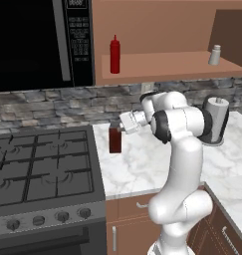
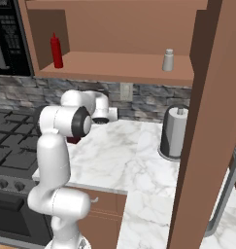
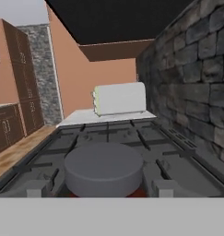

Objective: Collect the paprika, ketchup, and shaker from the cabinet and place them next to the stove.

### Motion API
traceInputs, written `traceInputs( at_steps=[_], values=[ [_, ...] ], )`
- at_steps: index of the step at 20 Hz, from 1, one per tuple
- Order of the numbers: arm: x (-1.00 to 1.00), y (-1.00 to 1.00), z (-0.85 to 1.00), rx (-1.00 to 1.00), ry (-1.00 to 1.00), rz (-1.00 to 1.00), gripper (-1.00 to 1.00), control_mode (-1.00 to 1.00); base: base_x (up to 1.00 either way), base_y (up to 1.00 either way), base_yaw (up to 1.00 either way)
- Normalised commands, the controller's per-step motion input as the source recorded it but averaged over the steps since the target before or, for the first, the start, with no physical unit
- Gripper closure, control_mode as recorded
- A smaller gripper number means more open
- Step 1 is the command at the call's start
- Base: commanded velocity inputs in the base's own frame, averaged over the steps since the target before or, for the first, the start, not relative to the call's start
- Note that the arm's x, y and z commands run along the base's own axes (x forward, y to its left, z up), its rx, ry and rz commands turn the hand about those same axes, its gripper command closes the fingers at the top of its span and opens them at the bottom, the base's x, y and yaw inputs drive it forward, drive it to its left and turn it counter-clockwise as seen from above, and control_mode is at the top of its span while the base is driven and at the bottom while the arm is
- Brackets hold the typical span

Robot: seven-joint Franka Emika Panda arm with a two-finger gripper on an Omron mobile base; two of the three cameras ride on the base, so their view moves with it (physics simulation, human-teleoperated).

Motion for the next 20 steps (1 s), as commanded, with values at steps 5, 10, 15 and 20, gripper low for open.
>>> traceInputs(
  at_steps=[5, 10, 15, 20],
  values=[
    [-0.06, 0.17, -0.25, 0.00, -0.05, 0.00, 1.00, -1.00, 0.00, 0.00, 0.00],
    [-0.26, 0.12, -0.19, 0.00, -0.08, 0.00, 1.00, -1.00, 0.00, 0.00, 0.00],
    [-0.24, 0.02, -0.32, 0.00, -0.08, 0.00, 1.00, -1.00, 0.00, 0.00, 0.00],
    [-0.04, 0.18, -0.48, -0.04, -0.02, 0.00, 1.00, -1.00, 0.00, 0.00, 0.00]
  ],
)
